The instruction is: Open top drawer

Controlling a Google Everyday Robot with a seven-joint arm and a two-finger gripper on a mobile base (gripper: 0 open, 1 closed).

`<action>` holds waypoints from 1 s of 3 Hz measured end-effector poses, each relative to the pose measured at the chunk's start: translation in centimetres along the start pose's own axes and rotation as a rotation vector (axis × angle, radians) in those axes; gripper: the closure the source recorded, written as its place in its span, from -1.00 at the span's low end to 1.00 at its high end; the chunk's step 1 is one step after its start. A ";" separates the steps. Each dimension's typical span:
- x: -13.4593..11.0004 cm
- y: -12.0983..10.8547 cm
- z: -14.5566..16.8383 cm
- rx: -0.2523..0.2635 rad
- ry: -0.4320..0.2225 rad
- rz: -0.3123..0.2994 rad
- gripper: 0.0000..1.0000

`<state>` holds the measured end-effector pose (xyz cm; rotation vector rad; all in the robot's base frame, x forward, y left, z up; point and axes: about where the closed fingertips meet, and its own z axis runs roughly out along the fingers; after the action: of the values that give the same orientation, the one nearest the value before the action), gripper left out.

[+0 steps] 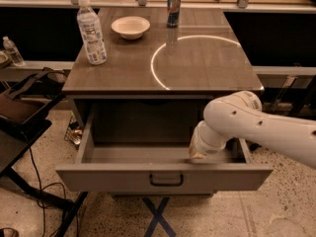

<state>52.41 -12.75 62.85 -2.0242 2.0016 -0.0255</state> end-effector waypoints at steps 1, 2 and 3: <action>0.2 3.9 -0.5 -0.064 0.026 0.016 1.00; 0.2 7.0 -1.4 -0.103 0.066 0.020 1.00; 0.4 10.2 -2.4 -0.137 0.110 0.024 1.00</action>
Offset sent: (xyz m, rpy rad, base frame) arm -0.1573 -0.0125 0.0079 -0.1802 0.1938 -0.0314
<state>41.99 -13.51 62.83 -2.1248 2.1483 0.0057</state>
